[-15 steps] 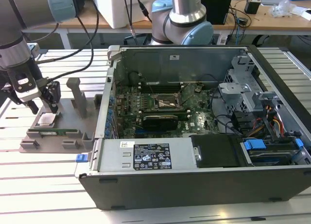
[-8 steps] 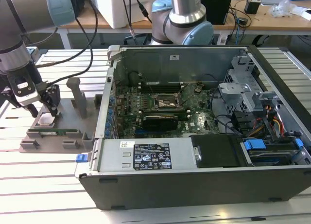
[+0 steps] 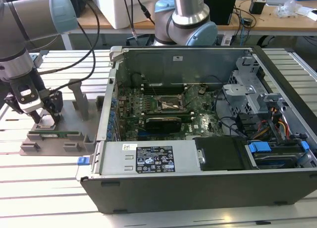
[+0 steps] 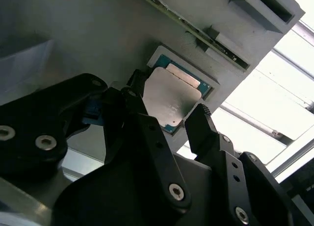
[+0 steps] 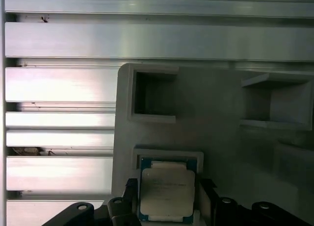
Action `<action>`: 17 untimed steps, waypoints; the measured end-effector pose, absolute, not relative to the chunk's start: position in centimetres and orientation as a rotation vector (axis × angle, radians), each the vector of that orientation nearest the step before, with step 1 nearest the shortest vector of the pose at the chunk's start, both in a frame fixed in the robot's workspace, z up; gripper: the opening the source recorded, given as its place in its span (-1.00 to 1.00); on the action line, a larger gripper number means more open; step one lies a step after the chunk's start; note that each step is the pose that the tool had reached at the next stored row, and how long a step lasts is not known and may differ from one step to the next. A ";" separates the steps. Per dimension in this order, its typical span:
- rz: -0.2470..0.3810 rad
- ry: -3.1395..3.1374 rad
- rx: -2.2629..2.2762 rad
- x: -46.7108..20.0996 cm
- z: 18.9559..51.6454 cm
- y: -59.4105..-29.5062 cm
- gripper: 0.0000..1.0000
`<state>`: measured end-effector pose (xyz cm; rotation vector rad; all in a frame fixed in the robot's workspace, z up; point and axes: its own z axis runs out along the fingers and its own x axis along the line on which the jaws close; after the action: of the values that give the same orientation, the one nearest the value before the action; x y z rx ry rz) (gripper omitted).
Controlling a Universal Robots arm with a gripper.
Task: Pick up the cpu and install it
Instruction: 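Pick up the cpu and move it towards the insertion slot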
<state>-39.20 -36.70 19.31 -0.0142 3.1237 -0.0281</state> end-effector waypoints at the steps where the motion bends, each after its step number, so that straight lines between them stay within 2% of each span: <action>1: -0.028 3.124 -0.014 -39.2 19.2 -36.7 0.20; 8: -0.028 3.124 -0.014 -39.2 19.0 -36.7 0.20; 10: -0.028 3.124 -0.014 -39.2 18.9 -36.7 0.08; 17: -0.027 3.123 -0.014 -39.2 19.0 -36.7 0.08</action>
<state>-39.19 -36.72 19.05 -0.0142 3.1229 -0.0275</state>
